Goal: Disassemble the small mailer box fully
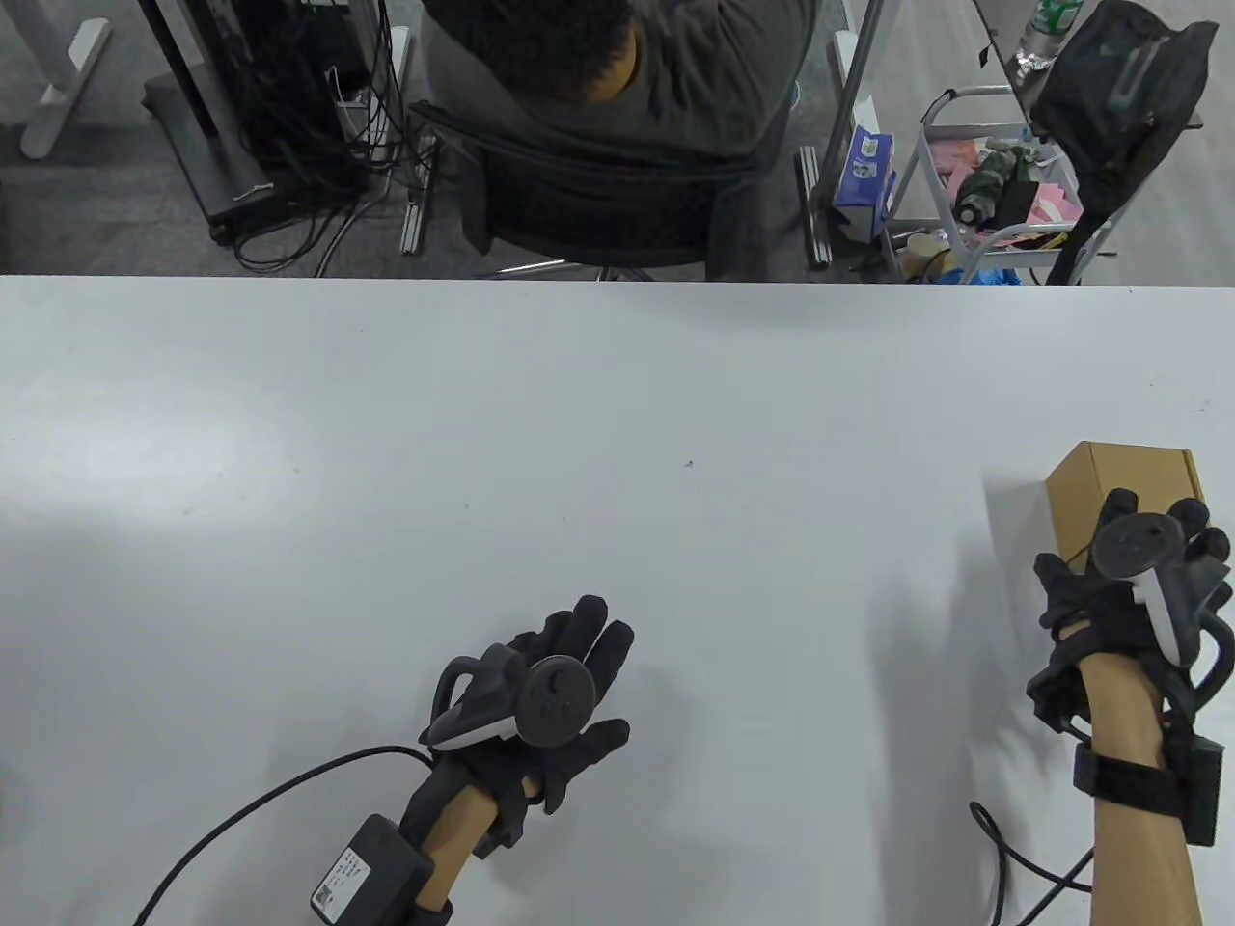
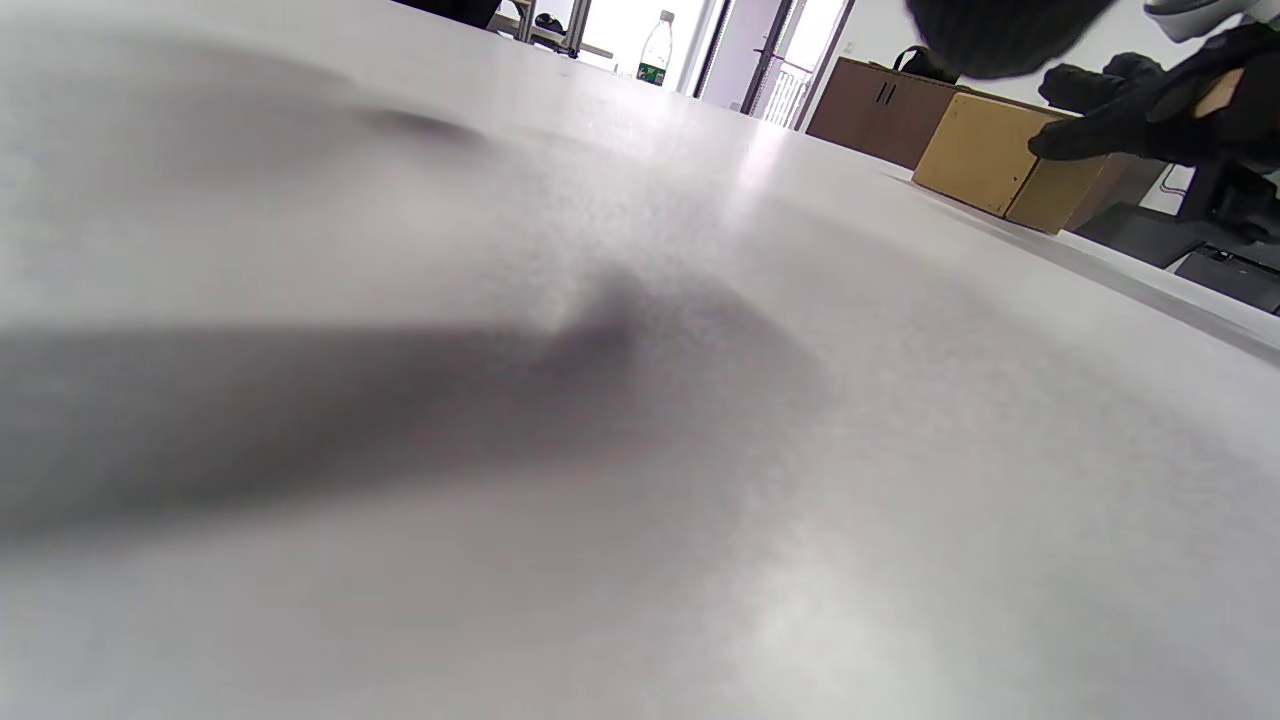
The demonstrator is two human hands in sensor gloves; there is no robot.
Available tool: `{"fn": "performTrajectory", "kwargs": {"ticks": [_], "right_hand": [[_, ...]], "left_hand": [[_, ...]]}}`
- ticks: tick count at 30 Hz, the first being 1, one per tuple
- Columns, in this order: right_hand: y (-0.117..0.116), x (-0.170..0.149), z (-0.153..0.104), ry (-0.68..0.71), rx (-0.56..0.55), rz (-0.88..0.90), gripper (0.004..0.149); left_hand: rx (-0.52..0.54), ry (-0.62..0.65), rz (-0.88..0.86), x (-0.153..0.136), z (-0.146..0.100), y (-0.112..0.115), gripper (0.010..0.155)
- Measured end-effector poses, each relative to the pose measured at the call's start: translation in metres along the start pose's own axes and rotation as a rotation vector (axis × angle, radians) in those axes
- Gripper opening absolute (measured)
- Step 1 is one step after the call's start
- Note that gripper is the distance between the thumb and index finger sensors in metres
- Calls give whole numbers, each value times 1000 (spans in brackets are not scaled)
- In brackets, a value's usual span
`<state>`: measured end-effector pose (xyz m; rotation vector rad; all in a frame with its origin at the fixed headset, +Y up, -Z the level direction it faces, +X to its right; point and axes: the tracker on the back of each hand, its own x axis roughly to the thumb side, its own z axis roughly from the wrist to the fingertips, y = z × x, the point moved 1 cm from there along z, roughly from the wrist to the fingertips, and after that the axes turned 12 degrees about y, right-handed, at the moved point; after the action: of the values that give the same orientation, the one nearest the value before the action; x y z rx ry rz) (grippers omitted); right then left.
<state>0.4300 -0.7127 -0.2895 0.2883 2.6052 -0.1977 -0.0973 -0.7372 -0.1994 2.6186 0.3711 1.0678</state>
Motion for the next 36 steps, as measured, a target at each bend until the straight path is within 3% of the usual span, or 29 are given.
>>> {"fn": "performTrajectory", "kwargs": {"ticks": [6, 14, 18, 19, 21, 24, 36], "right_hand": [[11, 3, 35, 12, 10, 80, 83], [27, 13, 73, -6, -20, 48, 82], [18, 3, 85, -45, 1, 90, 81], [13, -1, 87, -46, 34, 103, 80], [13, -4, 86, -35, -15, 151, 79], [15, -2, 86, -27, 18, 29, 80], [17, -1, 88, -23, -14, 68, 83]], "left_hand": [[-42, 18, 0, 4, 3, 7, 86], [-39, 13, 67, 11, 2, 4, 86], [-40, 9, 74, 11, 3, 4, 86], [-41, 8, 73, 11, 3, 3, 86], [-43, 4, 57, 9, 3, 4, 86], [-43, 7, 61, 9, 3, 3, 86], [-49, 6, 55, 9, 4, 4, 86]]}}
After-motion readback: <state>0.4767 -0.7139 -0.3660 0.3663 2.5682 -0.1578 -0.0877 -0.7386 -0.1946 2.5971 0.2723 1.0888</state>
